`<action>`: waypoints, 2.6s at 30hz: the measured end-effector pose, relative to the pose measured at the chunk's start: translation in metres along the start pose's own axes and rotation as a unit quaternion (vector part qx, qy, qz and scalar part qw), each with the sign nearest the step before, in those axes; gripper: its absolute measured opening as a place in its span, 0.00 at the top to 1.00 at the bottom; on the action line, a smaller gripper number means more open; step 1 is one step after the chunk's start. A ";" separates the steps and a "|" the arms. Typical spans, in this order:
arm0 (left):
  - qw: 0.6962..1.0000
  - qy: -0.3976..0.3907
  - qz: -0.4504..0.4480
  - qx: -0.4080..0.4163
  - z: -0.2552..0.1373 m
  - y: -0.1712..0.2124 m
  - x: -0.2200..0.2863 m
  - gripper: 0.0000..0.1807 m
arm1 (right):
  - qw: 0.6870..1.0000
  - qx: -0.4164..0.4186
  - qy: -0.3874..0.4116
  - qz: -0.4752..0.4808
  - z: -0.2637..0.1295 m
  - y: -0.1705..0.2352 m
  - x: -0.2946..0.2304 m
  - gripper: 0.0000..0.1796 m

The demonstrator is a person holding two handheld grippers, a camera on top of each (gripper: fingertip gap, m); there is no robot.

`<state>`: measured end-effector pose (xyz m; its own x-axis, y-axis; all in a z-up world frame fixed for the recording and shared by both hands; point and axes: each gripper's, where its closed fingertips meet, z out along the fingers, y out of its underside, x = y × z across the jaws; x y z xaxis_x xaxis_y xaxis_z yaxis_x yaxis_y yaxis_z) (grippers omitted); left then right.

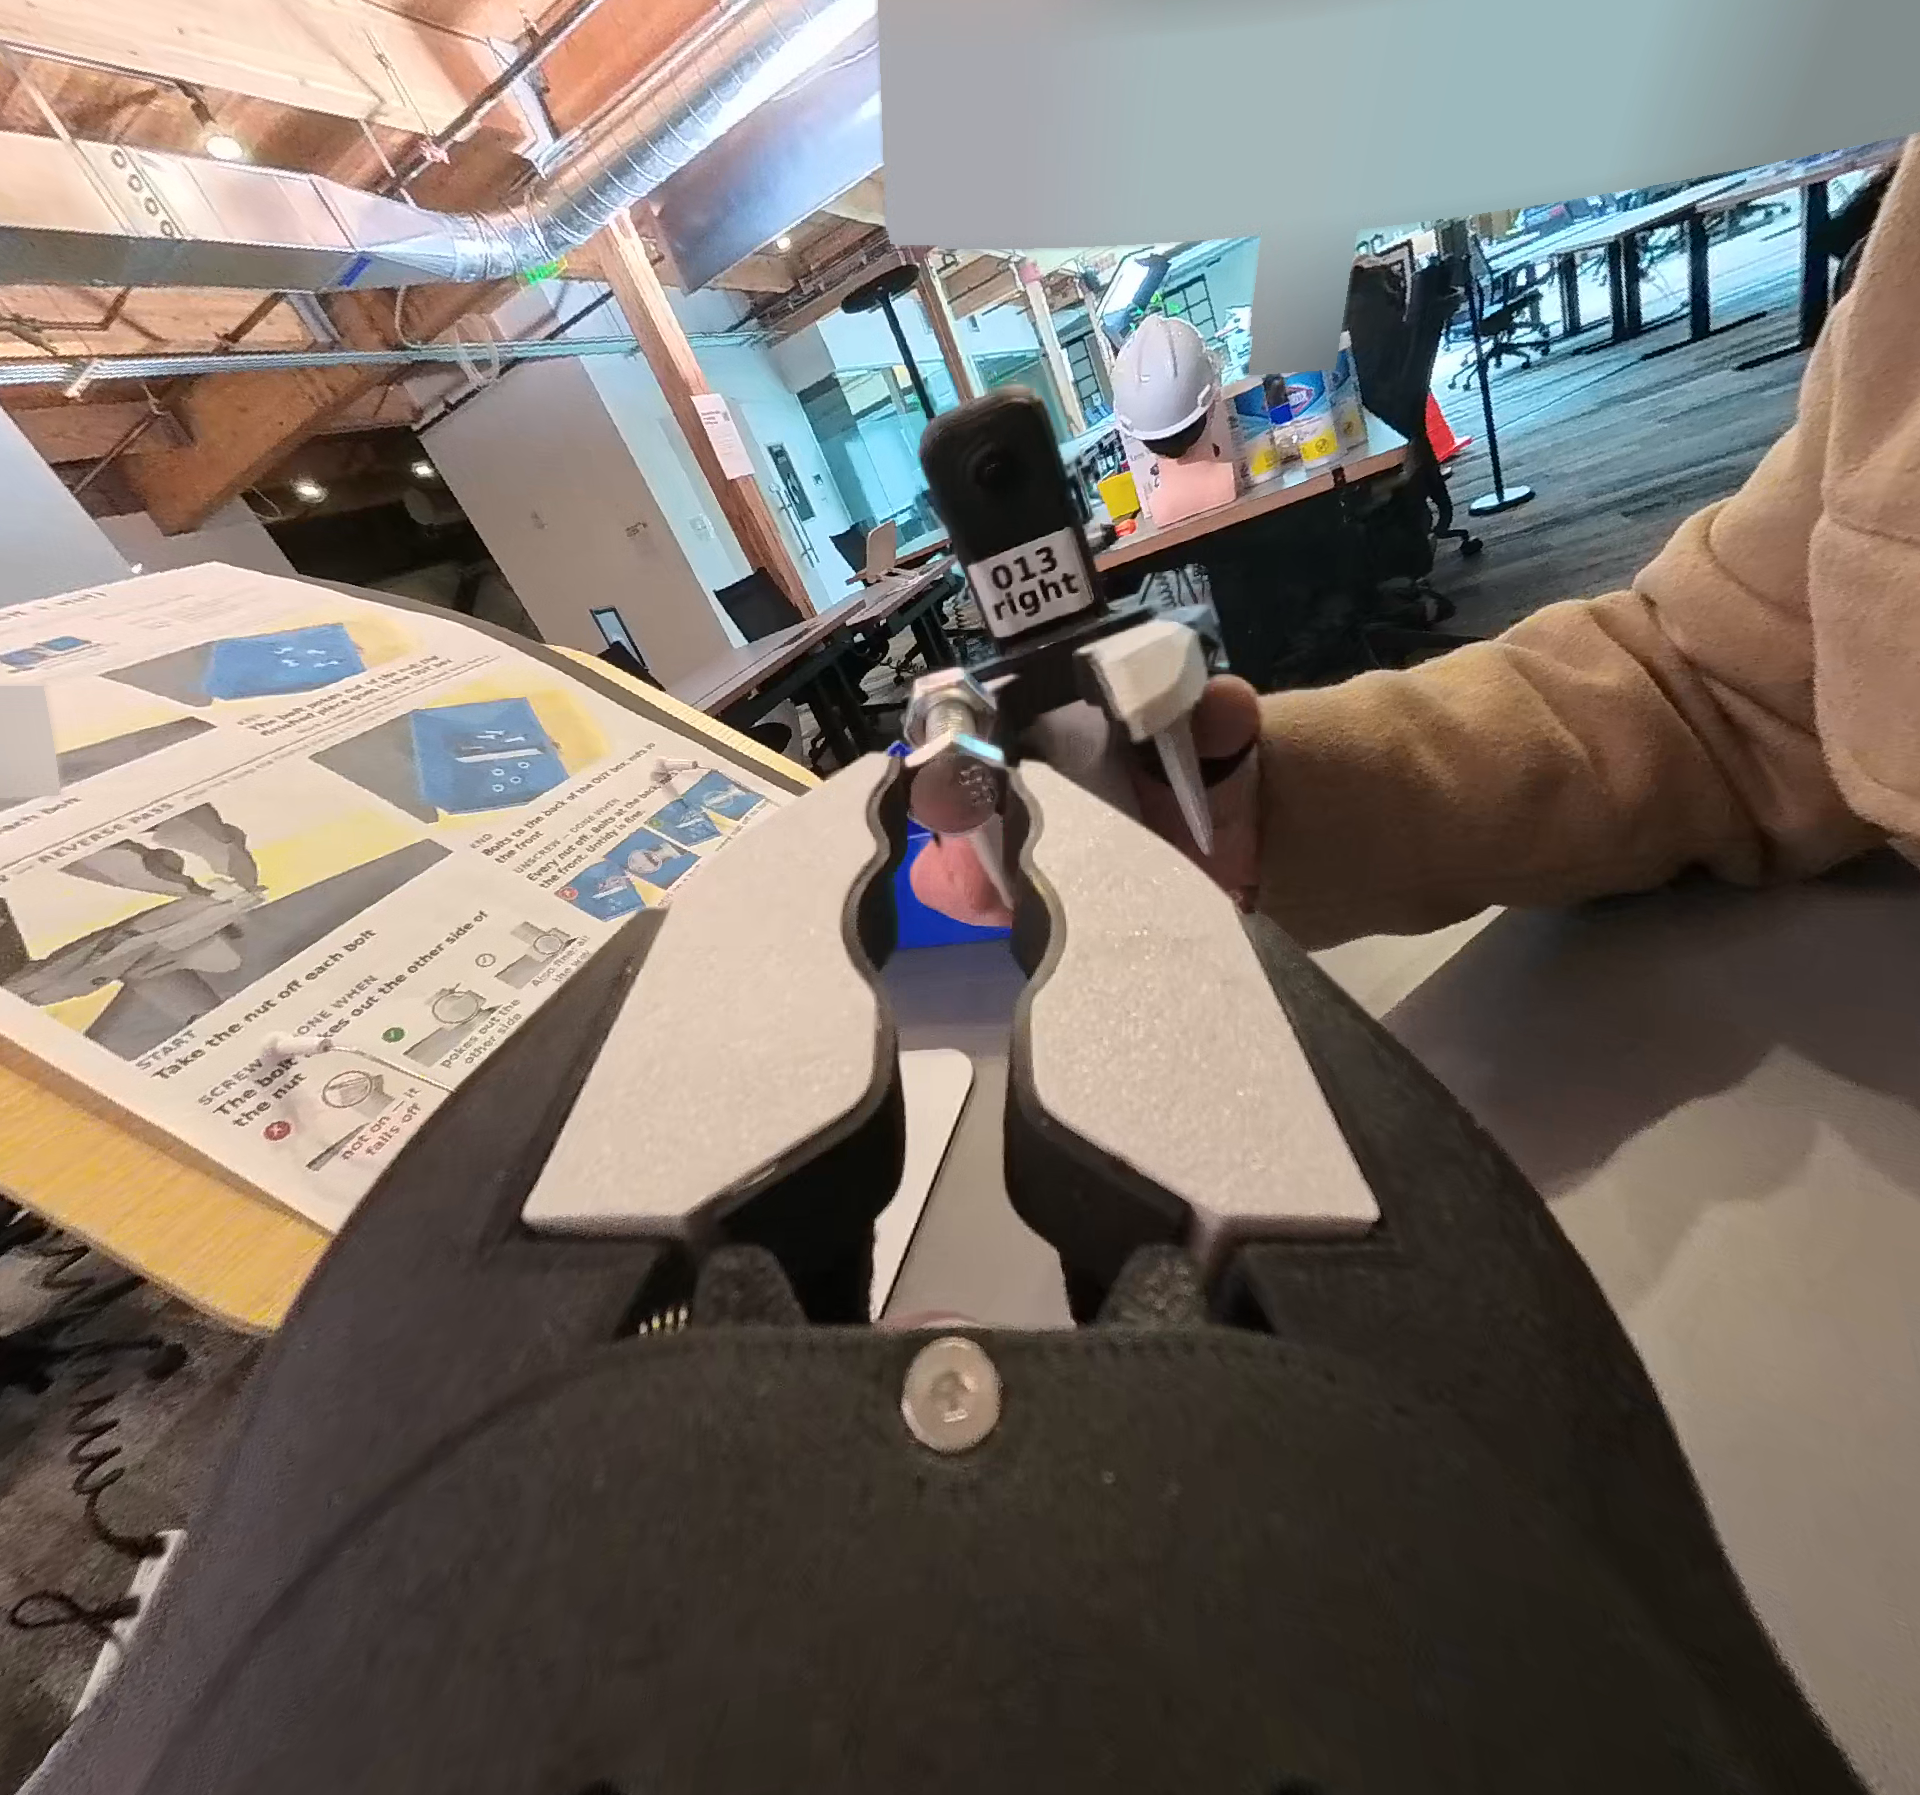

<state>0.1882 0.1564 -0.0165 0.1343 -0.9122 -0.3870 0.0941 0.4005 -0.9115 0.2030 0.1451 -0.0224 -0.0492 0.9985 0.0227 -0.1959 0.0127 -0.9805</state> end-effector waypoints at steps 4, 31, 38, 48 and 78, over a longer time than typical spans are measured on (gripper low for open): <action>1.000 0.005 0.000 -0.005 0.003 0.003 0.003 0.91 | 1.000 0.023 0.021 -0.002 -0.001 -0.007 0.006 0.73; 1.000 0.001 -0.003 -0.010 0.006 0.006 0.002 0.91 | 1.000 0.018 0.008 0.010 0.002 -0.003 0.003 0.74; 1.000 -0.001 -0.011 0.004 0.002 0.004 -0.003 0.91 | 0.999 -0.036 -0.034 0.012 0.004 0.013 -0.009 0.85; 1.000 0.020 0.004 -0.020 0.012 0.015 0.003 0.91 | 0.999 0.007 0.042 0.001 0.002 0.001 0.012 0.88; 0.999 -0.041 -0.026 -0.018 -0.005 0.023 -0.032 1.00 | 0.879 -0.199 0.396 -0.174 -0.207 -0.074 0.057 0.90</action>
<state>0.1809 0.1947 -0.0261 0.2114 -0.9206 -0.3283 0.0676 0.3489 -0.9347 0.4176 0.2117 0.0110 0.6748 0.6515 0.3468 0.3022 0.1847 -0.9352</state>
